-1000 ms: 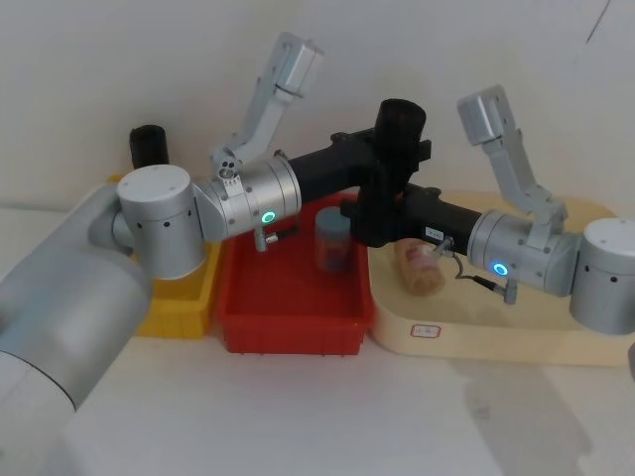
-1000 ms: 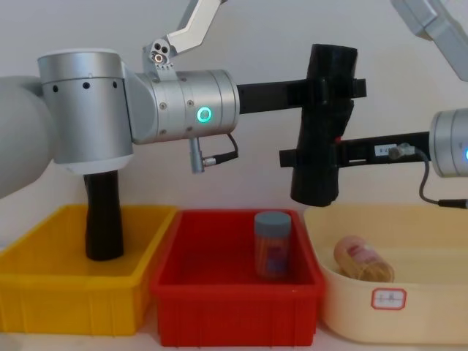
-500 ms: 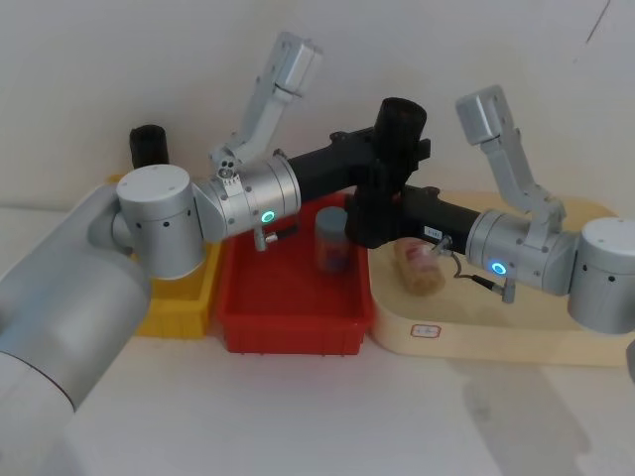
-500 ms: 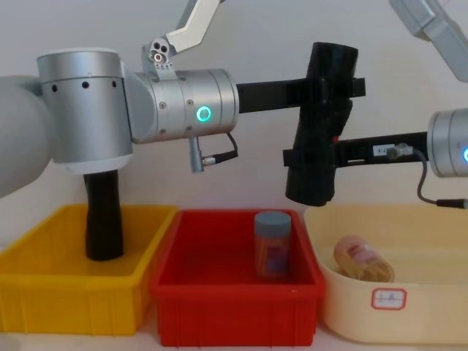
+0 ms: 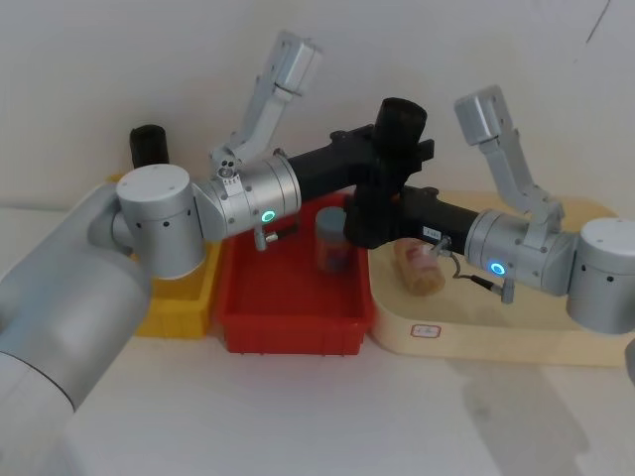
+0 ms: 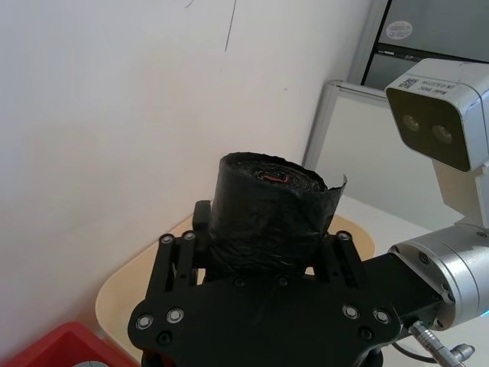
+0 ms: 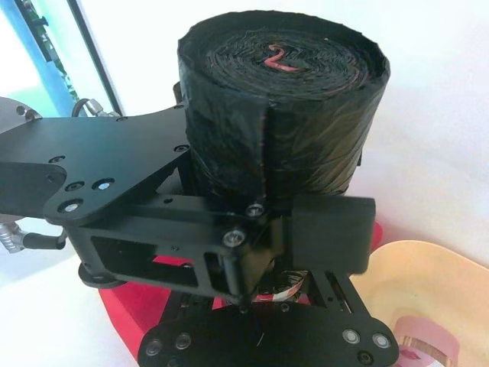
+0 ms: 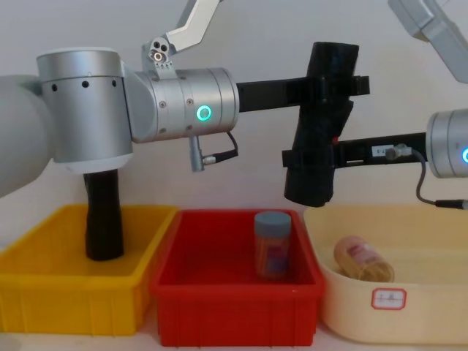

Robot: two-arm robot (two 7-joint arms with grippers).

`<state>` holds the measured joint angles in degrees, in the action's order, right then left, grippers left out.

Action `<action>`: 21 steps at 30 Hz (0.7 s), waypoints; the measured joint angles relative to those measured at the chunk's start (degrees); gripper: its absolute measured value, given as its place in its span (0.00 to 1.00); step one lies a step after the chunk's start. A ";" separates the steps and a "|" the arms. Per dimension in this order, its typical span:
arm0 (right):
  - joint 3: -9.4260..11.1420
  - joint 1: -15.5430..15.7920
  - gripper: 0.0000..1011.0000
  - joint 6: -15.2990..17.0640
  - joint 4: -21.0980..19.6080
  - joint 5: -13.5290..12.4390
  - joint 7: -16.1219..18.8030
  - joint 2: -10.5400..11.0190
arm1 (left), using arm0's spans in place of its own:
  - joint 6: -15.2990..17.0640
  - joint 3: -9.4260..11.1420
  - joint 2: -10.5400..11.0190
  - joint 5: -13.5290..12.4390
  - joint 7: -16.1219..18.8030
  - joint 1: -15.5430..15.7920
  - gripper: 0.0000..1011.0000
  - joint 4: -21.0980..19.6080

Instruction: Pick up the garbage bag with the one hand and transfer it to the other hand.

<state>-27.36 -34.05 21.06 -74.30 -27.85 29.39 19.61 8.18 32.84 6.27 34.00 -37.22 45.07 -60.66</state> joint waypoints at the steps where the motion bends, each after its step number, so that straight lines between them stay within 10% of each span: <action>1: 0.00 -0.01 0.47 0.00 0.01 0.00 0.00 0.00 | 0.00 0.00 0.00 0.00 0.00 0.00 0.64 0.00; 13: 0.08 -0.04 0.47 0.13 -0.10 0.05 -0.59 0.20 | 0.00 0.00 0.01 0.01 0.01 0.00 0.98 0.00; 21: 1.21 0.42 0.47 0.92 -1.08 0.17 -3.17 1.07 | 0.00 0.00 0.01 -0.01 0.01 0.00 0.99 0.01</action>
<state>-26.15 -33.63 21.98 -75.37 -27.68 26.21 20.68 8.18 32.84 6.28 33.98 -37.21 45.07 -60.65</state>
